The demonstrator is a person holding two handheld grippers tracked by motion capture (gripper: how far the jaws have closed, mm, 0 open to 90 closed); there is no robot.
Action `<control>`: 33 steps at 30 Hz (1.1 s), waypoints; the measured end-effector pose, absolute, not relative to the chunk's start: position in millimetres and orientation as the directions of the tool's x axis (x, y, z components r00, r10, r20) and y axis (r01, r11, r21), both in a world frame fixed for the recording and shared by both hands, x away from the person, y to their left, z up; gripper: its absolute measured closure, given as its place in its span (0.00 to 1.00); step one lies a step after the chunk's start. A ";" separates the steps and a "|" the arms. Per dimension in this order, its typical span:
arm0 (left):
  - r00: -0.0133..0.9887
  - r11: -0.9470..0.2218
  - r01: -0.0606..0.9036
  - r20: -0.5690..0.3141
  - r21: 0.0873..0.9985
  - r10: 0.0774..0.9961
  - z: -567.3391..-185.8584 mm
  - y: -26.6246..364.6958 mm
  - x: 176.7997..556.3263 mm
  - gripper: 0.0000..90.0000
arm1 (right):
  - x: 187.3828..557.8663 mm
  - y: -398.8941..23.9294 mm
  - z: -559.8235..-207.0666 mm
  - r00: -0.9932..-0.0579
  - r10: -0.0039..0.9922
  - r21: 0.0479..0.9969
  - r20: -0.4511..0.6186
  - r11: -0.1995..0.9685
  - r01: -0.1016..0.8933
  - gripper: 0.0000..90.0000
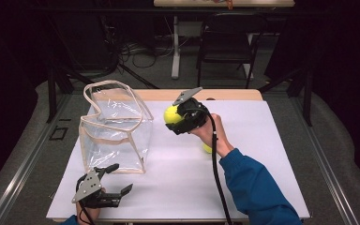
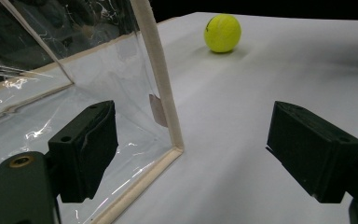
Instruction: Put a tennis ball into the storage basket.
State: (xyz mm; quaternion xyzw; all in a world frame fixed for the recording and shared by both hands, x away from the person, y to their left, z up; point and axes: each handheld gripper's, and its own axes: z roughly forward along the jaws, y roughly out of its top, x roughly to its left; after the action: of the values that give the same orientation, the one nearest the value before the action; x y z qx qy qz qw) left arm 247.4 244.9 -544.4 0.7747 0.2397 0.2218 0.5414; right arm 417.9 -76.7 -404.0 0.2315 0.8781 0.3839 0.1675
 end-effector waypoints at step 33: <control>0.787 -0.303 0.130 0.087 0.944 0.610 -544.2 245.1 247.1 0.18 | 435.6 -57.8 -382.9 -0.850 0.509 0.722 -0.138 0.639 0.265 0.29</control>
State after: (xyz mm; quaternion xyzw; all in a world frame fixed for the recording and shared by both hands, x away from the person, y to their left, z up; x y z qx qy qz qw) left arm 247.1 245.1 -544.2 0.7760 0.2385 0.2223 0.5399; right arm 435.6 -57.8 -382.9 0.2173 0.8897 0.3653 0.1669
